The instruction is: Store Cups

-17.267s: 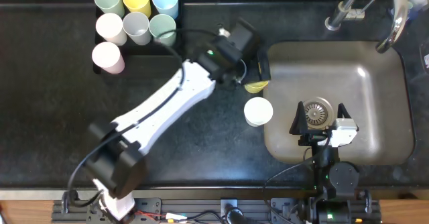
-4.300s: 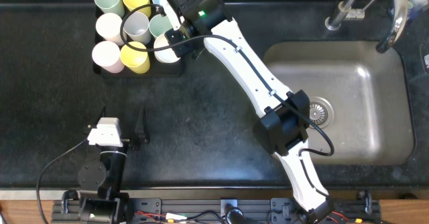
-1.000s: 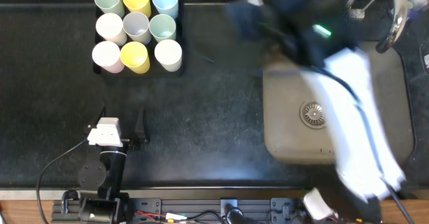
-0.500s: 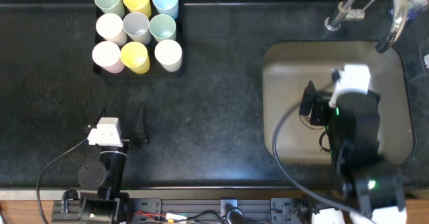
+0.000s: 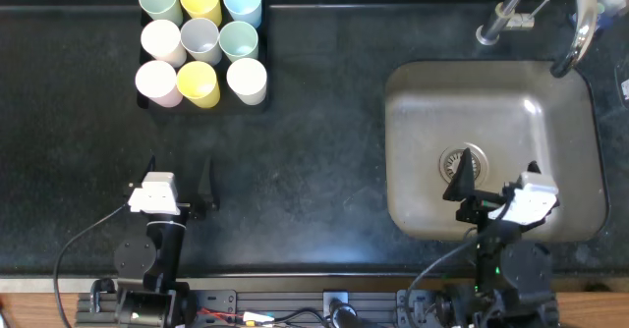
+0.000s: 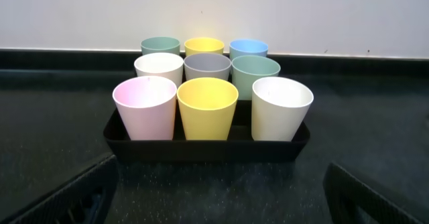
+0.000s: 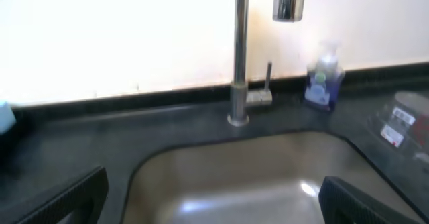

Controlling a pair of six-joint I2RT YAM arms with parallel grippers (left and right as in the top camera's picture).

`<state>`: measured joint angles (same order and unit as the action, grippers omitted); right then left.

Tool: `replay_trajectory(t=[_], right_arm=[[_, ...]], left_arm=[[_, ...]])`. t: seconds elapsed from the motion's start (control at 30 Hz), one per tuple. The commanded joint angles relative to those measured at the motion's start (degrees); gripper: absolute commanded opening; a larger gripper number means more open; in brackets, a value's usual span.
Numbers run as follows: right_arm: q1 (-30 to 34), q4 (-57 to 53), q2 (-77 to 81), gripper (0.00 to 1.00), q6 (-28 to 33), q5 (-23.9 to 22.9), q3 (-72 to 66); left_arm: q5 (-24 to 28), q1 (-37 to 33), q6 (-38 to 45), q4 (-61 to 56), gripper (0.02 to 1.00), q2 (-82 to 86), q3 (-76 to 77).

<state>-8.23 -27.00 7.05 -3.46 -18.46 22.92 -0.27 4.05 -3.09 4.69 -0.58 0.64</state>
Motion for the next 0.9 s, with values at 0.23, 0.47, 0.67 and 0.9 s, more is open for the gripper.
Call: replay_trajectory(t=[0.23, 0.47, 0.67, 0.9], right_arm=[[3.3, 20.6, -6.4, 0.996, -0.7, -0.5, -14.5], [9.8, 30.3, -6.5, 0.998, -0.6, -0.7, -20.0], [9.7, 33.2, -6.6, 0.998, -0.6, -0.7, -22.7], [9.7, 24.4, -6.3, 0.998, -0.7, -0.6, -22.6]], left_arm=[[-0.5, 0.2, -1.1, 0.1, 0.998, 0.4, -0.2], [-0.5, 0.2, -1.1, 0.1, 0.998, 0.4, -0.2], [-0.5, 0.2, -1.1, 0.1, 0.998, 0.4, -0.2], [-0.5, 0.2, -1.1, 0.1, 0.998, 0.4, -0.2]])
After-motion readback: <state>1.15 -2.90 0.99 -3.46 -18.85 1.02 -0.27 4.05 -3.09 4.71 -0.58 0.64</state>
